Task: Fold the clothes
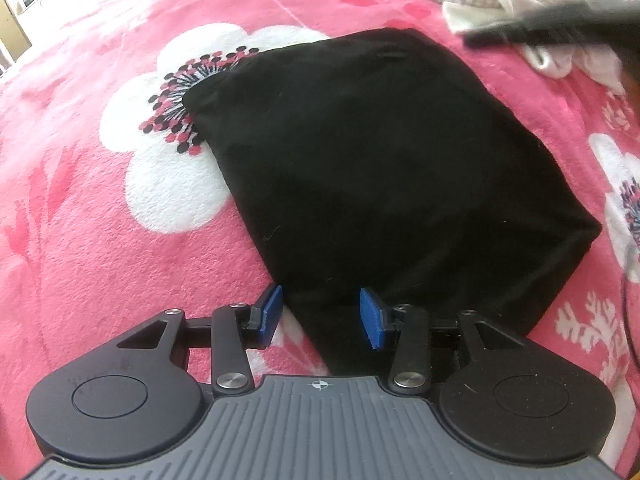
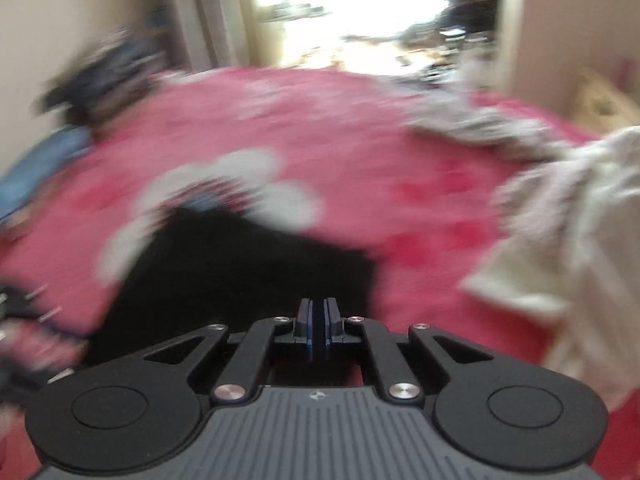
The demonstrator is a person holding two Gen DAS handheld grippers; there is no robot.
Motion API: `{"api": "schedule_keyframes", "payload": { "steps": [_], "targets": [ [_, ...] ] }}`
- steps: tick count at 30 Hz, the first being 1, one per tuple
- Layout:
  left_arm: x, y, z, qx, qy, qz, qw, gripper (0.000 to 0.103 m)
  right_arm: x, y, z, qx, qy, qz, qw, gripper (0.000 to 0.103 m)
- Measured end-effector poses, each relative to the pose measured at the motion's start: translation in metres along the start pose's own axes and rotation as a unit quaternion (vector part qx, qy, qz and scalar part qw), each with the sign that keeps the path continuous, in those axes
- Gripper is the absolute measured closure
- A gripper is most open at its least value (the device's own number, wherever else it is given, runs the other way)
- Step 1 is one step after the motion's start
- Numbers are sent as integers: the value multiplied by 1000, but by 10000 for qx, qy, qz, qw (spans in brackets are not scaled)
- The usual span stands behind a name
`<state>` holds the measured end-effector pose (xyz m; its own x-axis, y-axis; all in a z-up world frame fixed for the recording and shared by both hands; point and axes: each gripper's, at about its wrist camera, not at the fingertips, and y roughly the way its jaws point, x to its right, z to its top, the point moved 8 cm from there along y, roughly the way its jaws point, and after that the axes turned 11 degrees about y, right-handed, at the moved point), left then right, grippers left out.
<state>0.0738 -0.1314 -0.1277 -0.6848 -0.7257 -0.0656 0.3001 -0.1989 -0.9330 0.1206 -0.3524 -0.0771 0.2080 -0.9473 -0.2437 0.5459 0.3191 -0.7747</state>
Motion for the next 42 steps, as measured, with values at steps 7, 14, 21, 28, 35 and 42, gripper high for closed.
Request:
{"api": "schedule_keyframes", "payload": {
  "steps": [7, 14, 21, 28, 35, 42],
  "targets": [
    [4, 0, 1, -74, 75, 178, 9998, 60, 38, -1, -45, -104, 1085, -158, 9939, 103],
    [7, -1, 0, -68, 149, 311, 9994, 60, 11, -31, -58, 66, 908, 159, 9957, 100],
    [11, -3, 0, -62, 220, 417, 9989, 59, 9, -38, -104, -329, 1086, -79, 9935, 103],
    [-7, -28, -4, 588, -184, 116, 9980, 60, 19, -60, -84, 90, 1669, 455, 9849, 91],
    [-59, -21, 6, 960, -1159, -613, 9867, 56, 83, -26, -54, 229, 3304, 1179, 9362, 60],
    [-76, 16, 11, 1054, -1764, -1347, 9694, 56, 84, 22, -41, -220, 3433, 1366, 9290, 53]
  ]
}}
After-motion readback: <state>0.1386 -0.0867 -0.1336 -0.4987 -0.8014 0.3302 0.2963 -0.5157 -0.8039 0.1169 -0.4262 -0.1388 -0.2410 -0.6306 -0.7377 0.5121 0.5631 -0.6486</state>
